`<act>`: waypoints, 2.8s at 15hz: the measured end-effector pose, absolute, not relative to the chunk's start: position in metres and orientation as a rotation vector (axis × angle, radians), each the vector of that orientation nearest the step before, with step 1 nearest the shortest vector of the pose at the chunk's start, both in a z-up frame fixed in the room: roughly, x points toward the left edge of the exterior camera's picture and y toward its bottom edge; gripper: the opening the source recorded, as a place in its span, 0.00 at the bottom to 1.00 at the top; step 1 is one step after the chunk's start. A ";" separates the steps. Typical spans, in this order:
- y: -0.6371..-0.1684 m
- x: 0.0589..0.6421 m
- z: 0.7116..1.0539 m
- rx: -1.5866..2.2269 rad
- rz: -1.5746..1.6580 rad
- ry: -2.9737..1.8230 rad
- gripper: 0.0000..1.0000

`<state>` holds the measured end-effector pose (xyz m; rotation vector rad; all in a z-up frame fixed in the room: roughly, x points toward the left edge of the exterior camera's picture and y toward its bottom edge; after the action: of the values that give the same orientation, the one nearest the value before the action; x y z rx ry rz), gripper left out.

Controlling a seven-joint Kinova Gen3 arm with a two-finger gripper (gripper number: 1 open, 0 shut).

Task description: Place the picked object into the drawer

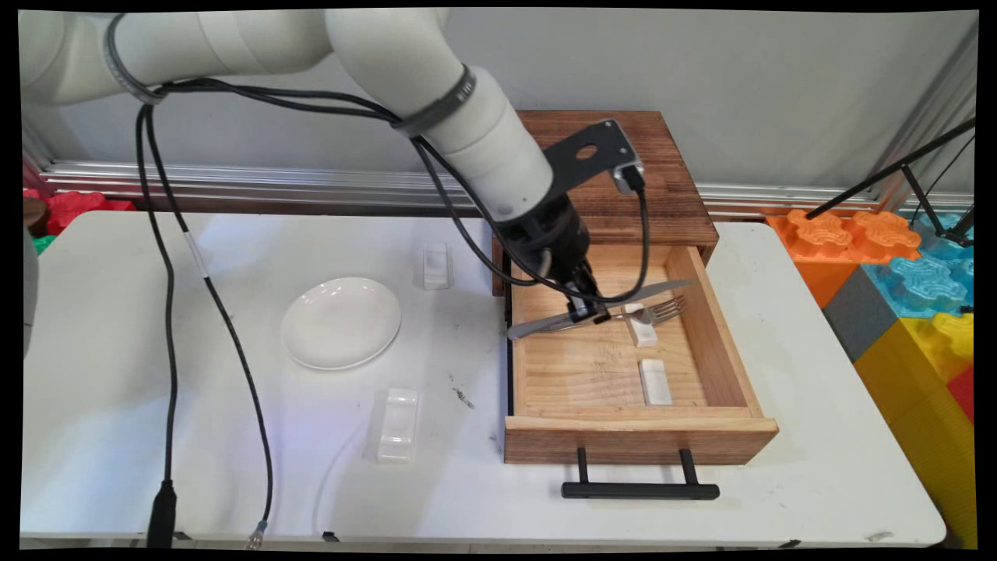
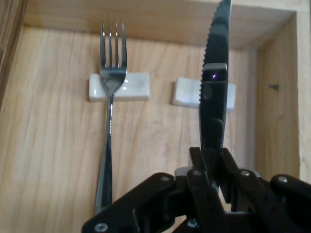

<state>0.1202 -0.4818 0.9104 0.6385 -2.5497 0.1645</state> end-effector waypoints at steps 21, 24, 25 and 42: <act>-0.488 0.083 0.846 0.620 0.183 -2.460 0.00; -0.487 0.083 0.837 0.603 0.180 -2.456 0.00; -0.487 0.084 0.834 0.595 0.179 -2.456 0.00; -0.494 0.095 0.800 0.515 0.173 -2.463 0.00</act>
<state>0.0945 -0.4944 0.8002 0.5147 -2.4634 0.1731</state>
